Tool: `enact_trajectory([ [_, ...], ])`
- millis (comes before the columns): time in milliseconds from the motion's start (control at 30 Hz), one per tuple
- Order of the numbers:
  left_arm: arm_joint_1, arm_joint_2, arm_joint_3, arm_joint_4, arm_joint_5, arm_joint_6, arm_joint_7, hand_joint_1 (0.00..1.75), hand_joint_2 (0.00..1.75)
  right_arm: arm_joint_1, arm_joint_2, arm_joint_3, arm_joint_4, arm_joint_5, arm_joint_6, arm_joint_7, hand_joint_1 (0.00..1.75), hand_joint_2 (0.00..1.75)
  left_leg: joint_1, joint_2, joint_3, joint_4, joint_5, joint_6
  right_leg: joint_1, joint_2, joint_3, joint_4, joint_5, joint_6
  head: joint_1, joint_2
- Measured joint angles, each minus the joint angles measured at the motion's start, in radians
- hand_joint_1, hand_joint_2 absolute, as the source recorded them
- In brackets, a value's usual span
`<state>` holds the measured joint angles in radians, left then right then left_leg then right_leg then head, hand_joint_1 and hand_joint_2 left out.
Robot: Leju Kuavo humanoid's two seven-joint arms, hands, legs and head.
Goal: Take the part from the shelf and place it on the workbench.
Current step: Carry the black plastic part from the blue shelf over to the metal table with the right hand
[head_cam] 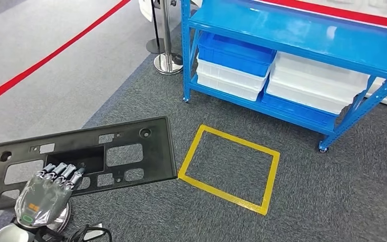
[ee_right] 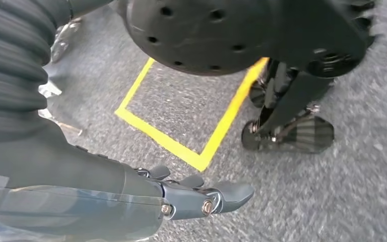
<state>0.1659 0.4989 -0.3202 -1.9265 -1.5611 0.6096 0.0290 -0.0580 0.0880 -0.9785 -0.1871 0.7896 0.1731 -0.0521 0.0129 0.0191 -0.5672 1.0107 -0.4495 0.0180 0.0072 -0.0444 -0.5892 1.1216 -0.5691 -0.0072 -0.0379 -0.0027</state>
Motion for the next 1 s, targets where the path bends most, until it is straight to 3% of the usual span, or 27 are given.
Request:
enact_trajectory([
  [67,0.006,-0.009,0.008,-0.002,0.001,-0.01,0.004,1.75,1.75,0.003,0.0,0.002,0.0,0.001,-0.005,0.002,0.0,1.75,0.001,-0.024,-0.01,0.0,0.007,0.003,-0.009,0.034,-0.051,0.118,-0.064,0.008,0.0,0.0],
  [100,0.009,-0.012,0.012,-0.002,0.001,-0.013,0.005,1.75,1.75,0.004,0.0,0.002,0.0,0.002,-0.008,0.003,0.0,1.75,0.001,-0.038,-0.015,0.001,0.01,0.002,-0.013,0.038,-0.067,0.158,-0.076,0.011,0.0,0.0],
  [133,0.011,-0.015,0.016,-0.002,0.002,-0.016,0.005,1.75,1.75,0.005,0.0,0.002,0.0,0.002,-0.011,0.003,0.0,1.75,0.002,-0.051,-0.018,0.003,0.012,0.0,-0.017,0.04,-0.067,0.165,-0.069,0.014,0.0,0.0],
  [200,0.012,-0.02,0.021,-0.002,0.01,-0.018,0.004,1.75,1.75,0.005,0.0,0.003,0.0,0.003,-0.013,0.0,0.0,1.75,0.006,-0.078,-0.024,0.009,0.016,-0.006,-0.026,0.053,-0.02,0.081,-0.011,0.019,0.0,0.0],
  [233,0.01,-0.022,0.023,-0.003,0.018,-0.018,0.002,1.75,1.75,0.005,0.0,0.004,0.0,0.003,-0.012,-0.007,0.0,1.75,0.007,-0.09,-0.028,0.013,0.017,-0.011,-0.031,0.079,0.013,0.018,0.016,0.021,0.0,0.0],
  [267,0.007,-0.024,0.025,-0.003,0.03,-0.018,-0.002,1.75,1.75,0.005,0.0,0.005,0.0,0.004,-0.009,-0.017,0.0,1.75,0.008,-0.103,-0.034,0.018,0.018,-0.017,-0.035,0.106,0.038,-0.034,0.034,0.022,0.0,0.0],
  [333,-0.003,-0.028,0.036,-0.004,0.056,-0.022,-0.009,1.75,1.75,0.003,0.0,0.007,0.0,0.006,0.0,-0.042,0.0,1.75,0.009,-0.125,-0.046,0.023,0.024,-0.034,-0.036,0.136,0.054,-0.078,0.04,0.019,0.0,0.0],
  [400,-0.012,-0.033,0.052,-0.006,0.079,-0.031,-0.015,1.75,1.75,-0.001,0.001,0.01,0.0,0.009,0.005,-0.057,0.0,1.75,0.013,-0.146,-0.053,0.02,0.033,-0.05,-0.033,0.114,0.052,-0.082,0.047,0.008,0.0,0.0],
  [433,-0.016,-0.035,0.06,-0.006,0.089,-0.036,-0.019,1.75,1.75,-0.003,0.001,0.012,0.0,0.01,0.005,-0.058,0.0,1.75,0.014,-0.137,-0.059,0.026,0.029,-0.055,-0.032,0.102,0.052,-0.085,0.05,0.001,0.0,0.0],
  [500,-0.029,-0.039,0.077,-0.006,0.107,-0.039,-0.031,1.75,1.75,-0.005,0.0,0.015,0.0,0.01,-0.001,-0.051,0.0,1.75,0.012,-0.086,-0.087,0.088,-0.012,-0.06,-0.031,0.074,0.05,-0.09,0.058,-0.014,0.0,0.0],
  [567,-0.045,-0.043,0.092,-0.005,0.119,-0.039,-0.043,1.75,1.75,-0.004,-0.004,0.016,0.0,0.007,-0.01,-0.037,0.0,1.75,0.011,-0.037,-0.139,0.219,-0.082,-0.062,-0.022,0.044,0.046,-0.09,0.059,-0.021,0.0,0.0],
  [633,-0.052,-0.045,0.105,-0.003,0.127,-0.039,-0.051,1.75,1.75,-0.003,-0.01,0.016,0.0,0.0,-0.013,-0.026,0.0,1.75,0.011,-0.026,-0.163,0.301,-0.111,-0.062,-0.015,0.015,0.044,-0.09,0.06,-0.023,0.0,0.0],
  [667,-0.055,-0.046,0.11,-0.001,0.131,-0.04,-0.055,1.75,1.75,-0.004,-0.013,0.016,0.0,-0.005,-0.011,-0.022,0.0,1.75,0.011,-0.024,-0.148,0.287,-0.099,-0.06,-0.012,0.002,0.044,-0.089,0.059,-0.023,0.0,0.0],
  [700,-0.059,-0.046,0.115,0.002,0.134,-0.04,-0.058,1.75,1.75,-0.004,-0.016,0.016,0.0,-0.01,-0.006,-0.02,0.0,1.75,0.01,-0.02,-0.116,0.238,-0.073,-0.056,-0.01,-0.01,0.045,-0.089,0.059,-0.024,0.0,0.0],
  [800,-0.077,-0.047,0.132,0.008,0.146,-0.037,-0.067,1.75,1.75,-0.007,-0.029,0.009,-0.001,-0.026,0.02,-0.023,0.0,1.75,-0.007,0.035,-0.016,0.058,-0.019,-0.033,0.0,-0.044,0.046,-0.088,0.056,-0.02,0.0,0.0],
  [833,-0.081,-0.048,0.136,0.009,0.15,-0.035,-0.07,1.75,1.75,-0.008,-0.035,0.006,-0.002,-0.029,0.028,-0.027,0.0,1.75,-0.013,0.047,-0.006,0.033,-0.018,-0.026,0.002,-0.054,0.045,-0.088,0.056,-0.017,0.0,0.0],
  [900,-0.082,-0.05,0.144,0.013,0.155,-0.032,-0.076,1.75,1.75,-0.009,-0.047,0.002,-0.003,-0.027,0.043,-0.043,0.0,1.75,-0.016,0.035,-0.008,0.024,-0.015,-0.014,0.003,-0.073,0.046,-0.089,0.056,-0.009,0.0,0.0],
  [933,-0.079,-0.051,0.146,0.014,0.157,-0.032,-0.079,1.75,1.75,-0.01,-0.053,0.002,-0.003,-0.025,0.048,-0.053,0.0,1.75,-0.014,0.025,-0.007,0.017,-0.01,-0.009,0.002,-0.066,0.047,-0.086,0.052,-0.004,0.0,0.0],
  [1000,-0.076,-0.054,0.149,0.016,0.162,-0.031,-0.083,1.75,1.75,-0.009,-0.065,0.002,-0.004,-0.019,0.054,-0.069,0.0,1.75,-0.007,0.006,-0.007,0.005,0.001,0.003,-0.004,-0.018,0.028,-0.042,0.019,0.007,0.0,0.0],
])
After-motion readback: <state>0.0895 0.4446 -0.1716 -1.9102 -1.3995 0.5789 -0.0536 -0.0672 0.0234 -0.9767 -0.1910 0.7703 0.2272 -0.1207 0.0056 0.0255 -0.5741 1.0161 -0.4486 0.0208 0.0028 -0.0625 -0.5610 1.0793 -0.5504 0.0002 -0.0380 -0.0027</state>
